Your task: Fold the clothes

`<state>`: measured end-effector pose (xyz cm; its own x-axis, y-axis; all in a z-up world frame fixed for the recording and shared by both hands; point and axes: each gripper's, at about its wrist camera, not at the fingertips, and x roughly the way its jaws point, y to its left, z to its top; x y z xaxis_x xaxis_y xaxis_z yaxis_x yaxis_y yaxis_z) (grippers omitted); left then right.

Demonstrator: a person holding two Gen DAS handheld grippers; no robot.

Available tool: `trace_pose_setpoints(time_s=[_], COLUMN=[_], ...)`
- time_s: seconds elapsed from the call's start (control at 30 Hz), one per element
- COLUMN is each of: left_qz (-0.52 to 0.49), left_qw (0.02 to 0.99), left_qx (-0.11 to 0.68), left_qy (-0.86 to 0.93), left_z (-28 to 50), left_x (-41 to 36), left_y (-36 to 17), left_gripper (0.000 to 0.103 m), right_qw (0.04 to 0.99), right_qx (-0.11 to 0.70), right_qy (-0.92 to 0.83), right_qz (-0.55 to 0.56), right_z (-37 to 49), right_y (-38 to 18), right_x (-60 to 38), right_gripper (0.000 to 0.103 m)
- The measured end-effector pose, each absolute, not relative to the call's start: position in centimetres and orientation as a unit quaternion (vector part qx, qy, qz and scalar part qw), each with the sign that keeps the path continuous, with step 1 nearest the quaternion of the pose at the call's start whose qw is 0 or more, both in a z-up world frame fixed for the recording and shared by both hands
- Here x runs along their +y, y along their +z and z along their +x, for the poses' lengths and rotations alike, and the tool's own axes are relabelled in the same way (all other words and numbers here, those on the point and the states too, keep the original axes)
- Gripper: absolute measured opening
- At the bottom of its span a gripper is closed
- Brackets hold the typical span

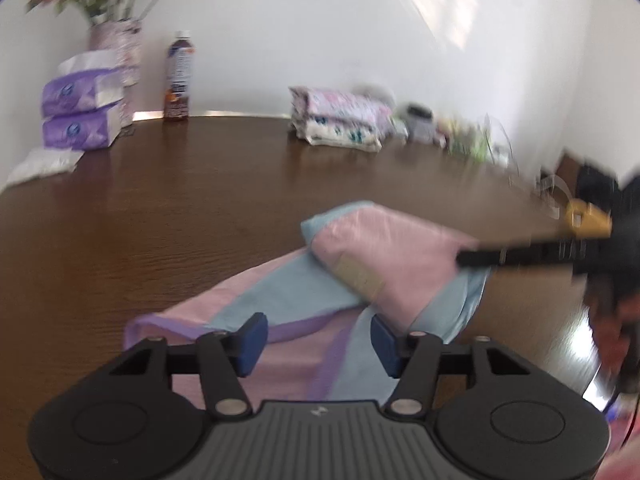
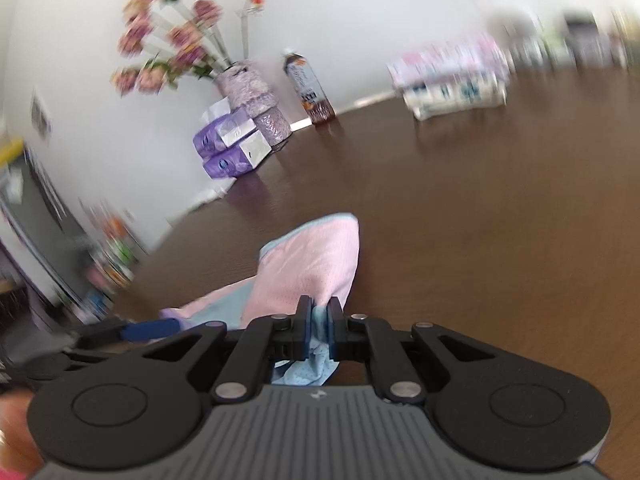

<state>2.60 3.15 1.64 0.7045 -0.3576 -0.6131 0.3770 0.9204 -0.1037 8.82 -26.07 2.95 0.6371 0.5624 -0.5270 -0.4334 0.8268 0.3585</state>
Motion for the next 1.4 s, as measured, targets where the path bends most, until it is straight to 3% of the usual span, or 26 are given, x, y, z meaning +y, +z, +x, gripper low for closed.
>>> trace_pose_setpoints(time_s=[0.2,0.63,0.87,1.2,1.27,1.33,1.4], left_qz=[0.098,0.086,0.027,-0.033,-0.043,-0.054,-0.066], left_qw=[0.907,0.911,0.920,0.931,0.932,0.933,0.933], left_qx=[0.337,0.326,0.319,0.308,0.306,0.301,0.294], left_qy=[-0.231,-0.239,-0.225,-0.190,-0.189,-0.191,-0.195], left_z=[2.7,2.5,2.0,-0.1,-0.2,-0.3,-0.3], left_x=[1.6,2.1,4.0,7.3,7.6,7.7,7.8], left_y=[0.3,-0.6,0.3,1.8,2.0,2.2,2.5], left_gripper=[0.057,0.060,0.060,0.062,0.063,0.063,0.063], right_qw=[0.911,0.842,0.808,0.786,0.782,0.785,0.802], right_qx=[0.285,0.175,0.150,0.192,0.208,0.219,0.228], right_qy=[0.287,0.379,0.430,0.474,0.482,0.491,0.491], right_qz=[-0.080,-0.341,-0.375,-0.348,-0.336,-0.308,-0.252], right_z=[7.5,2.3,0.8,0.9,0.9,0.9,1.7], right_y=[5.6,6.1,5.9,3.8,3.6,4.0,5.1], right_x=[-23.5,-16.9,-14.3,-12.2,-12.2,-12.8,-14.2], right_gripper=[0.007,0.007,0.007,0.009,0.016,0.039,0.039])
